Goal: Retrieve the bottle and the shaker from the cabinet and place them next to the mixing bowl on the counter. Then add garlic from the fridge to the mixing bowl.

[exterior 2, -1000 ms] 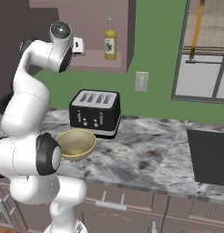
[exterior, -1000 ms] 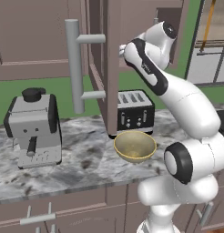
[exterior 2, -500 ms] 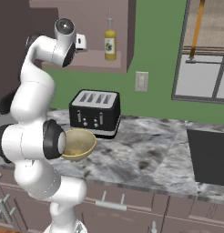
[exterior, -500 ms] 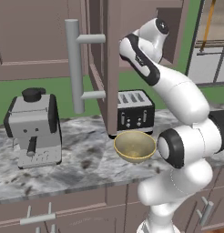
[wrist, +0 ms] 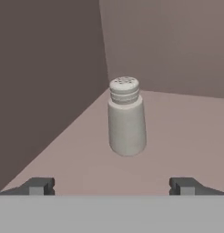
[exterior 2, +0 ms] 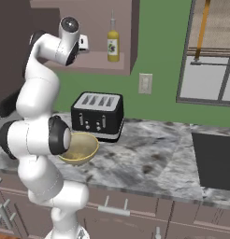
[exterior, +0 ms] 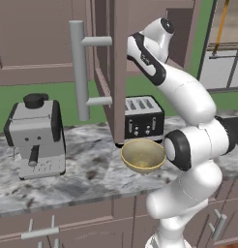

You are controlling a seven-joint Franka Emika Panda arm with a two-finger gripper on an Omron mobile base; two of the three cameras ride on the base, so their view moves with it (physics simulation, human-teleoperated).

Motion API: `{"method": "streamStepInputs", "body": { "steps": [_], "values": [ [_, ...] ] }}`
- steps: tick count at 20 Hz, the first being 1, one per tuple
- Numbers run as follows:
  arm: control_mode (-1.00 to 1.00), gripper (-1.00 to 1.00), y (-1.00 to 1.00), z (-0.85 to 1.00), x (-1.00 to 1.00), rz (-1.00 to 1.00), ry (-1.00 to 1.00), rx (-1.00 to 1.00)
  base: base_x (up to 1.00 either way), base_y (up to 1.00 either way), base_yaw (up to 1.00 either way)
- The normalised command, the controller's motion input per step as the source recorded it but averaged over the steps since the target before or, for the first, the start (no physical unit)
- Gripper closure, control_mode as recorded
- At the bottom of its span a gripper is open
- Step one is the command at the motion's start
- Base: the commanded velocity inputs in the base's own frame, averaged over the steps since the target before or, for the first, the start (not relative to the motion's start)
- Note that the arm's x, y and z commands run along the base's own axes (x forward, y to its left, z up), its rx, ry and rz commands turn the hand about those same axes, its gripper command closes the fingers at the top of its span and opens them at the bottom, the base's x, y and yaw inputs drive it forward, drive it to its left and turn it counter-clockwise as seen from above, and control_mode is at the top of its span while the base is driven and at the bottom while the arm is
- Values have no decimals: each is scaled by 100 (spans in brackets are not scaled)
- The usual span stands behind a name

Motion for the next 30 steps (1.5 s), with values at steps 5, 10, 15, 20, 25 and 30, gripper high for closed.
{"method": "streamStepInputs", "body": {
  "steps": [5, 10, 15, 20, 25, 30],
  "values": [
    [-100, -100, 3, 0, 33, 11, 1, 0, 0, 0, 0],
    [-100, -100, 0, 0, 39, 4, 0, 0, 0, 0, 0],
    [-100, -100, 0, 0, 25, 0, 0, 0, 0, 0, 0],
    [-100, -100, 2, -7, 8, 0, 0, 0, 0, 0, 0],
    [-100, -100, 5, -22, 15, 0, 0, 0, 0, 0, 0],
    [-100, -100, 19, -15, 3, 0, 0, 0, 0, 0, 0]
  ]
}}
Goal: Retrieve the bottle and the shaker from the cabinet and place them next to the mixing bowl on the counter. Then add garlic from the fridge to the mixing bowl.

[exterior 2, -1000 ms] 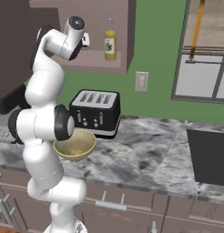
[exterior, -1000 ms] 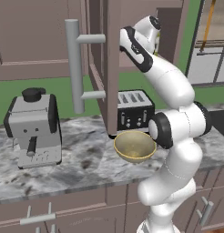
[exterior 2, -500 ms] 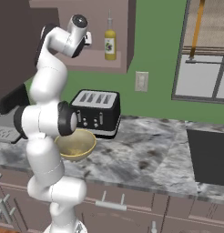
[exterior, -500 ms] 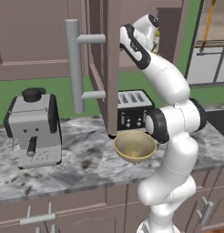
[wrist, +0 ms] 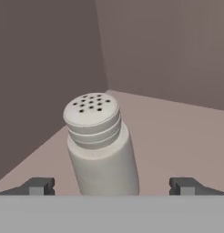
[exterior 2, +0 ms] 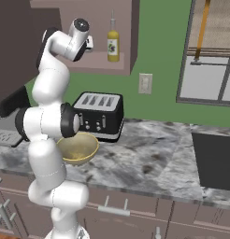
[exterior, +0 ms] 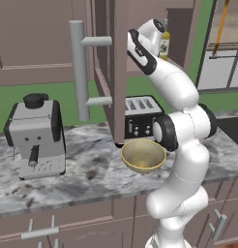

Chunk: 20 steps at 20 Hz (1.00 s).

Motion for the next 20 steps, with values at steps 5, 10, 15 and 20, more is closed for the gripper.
{"method": "streamStepInputs", "body": {
  "steps": [5, 10, 15, 20],
  "values": [
    [-100, -100, 20, -12, 3, 0, 0, 0, 0, 0, 0],
    [-100, -100, 4, -4, 4, 0, 0, 0, 0, 0, 0],
    [-100, -100, 0, 0, 0, 0, 0, 0, 0, 0, 0],
    [-100, 100, 0, 0, 0, 0, 0, 0, 0, 0, 0]
  ]
}}
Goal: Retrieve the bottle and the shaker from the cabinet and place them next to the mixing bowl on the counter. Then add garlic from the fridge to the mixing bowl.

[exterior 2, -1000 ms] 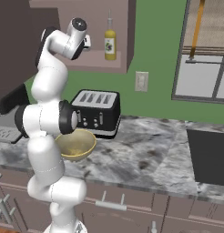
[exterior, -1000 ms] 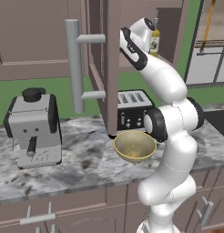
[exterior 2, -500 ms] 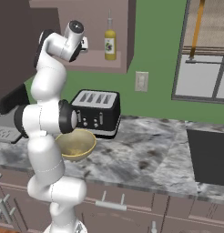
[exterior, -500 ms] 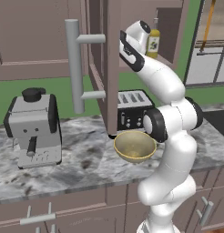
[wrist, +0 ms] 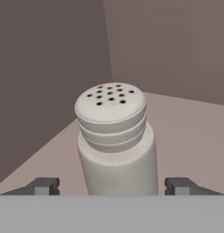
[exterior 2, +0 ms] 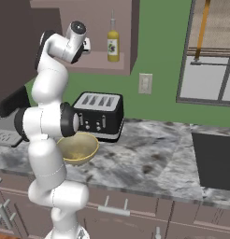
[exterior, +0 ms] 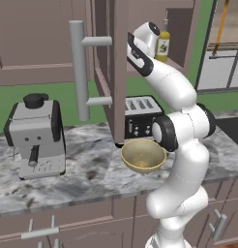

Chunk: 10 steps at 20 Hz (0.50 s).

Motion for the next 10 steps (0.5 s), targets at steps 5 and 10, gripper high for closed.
{"method": "streamStepInputs", "body": {
  "steps": [5, 10],
  "values": [
    [-100, 100, 0, 0, 0, 0, 0, 0, 0, 0, 0],
    [-100, 100, -13, 0, -5, 0, -2, 0, 0, 0, 0]
  ]
}}
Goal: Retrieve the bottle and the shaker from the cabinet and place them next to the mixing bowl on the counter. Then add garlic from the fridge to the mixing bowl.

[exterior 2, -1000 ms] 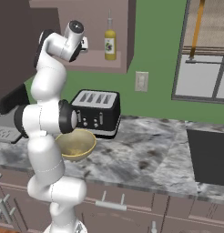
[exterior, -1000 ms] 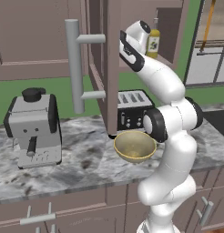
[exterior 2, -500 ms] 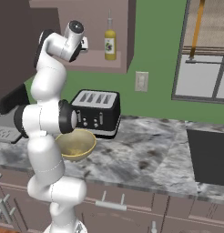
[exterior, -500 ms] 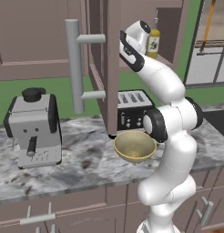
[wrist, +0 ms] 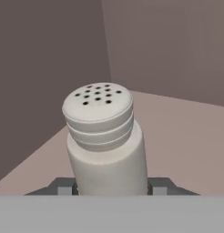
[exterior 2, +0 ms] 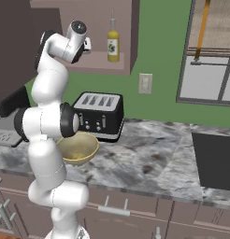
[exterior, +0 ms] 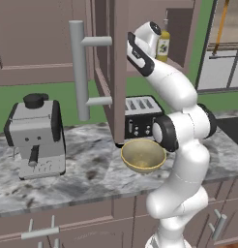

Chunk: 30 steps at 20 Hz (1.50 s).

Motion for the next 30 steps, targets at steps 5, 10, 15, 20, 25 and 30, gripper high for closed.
{"method": "streamStepInputs", "body": {
  "steps": [5, 10, 15, 20, 25, 30],
  "values": [
    [-100, 100, -93, 12, -48, 0, -9, 3, 0, 0, 0],
    [-100, 100, -93, 10, -99, 0, -13, 7, 0, 0, 0],
    [-100, 100, -13, 0, -100, 0, -9, 1, 0, 0, 0],
    [-100, 100, 64, 0, -100, 3, -1, -3, 0, 0, 0],
    [-100, 100, 32, 27, -100, 7, 0, -9, 0, 0, 0],
    [-100, 100, -5, 3, -82, 6, 0, -18, 0, 0, 0]
  ]
}}
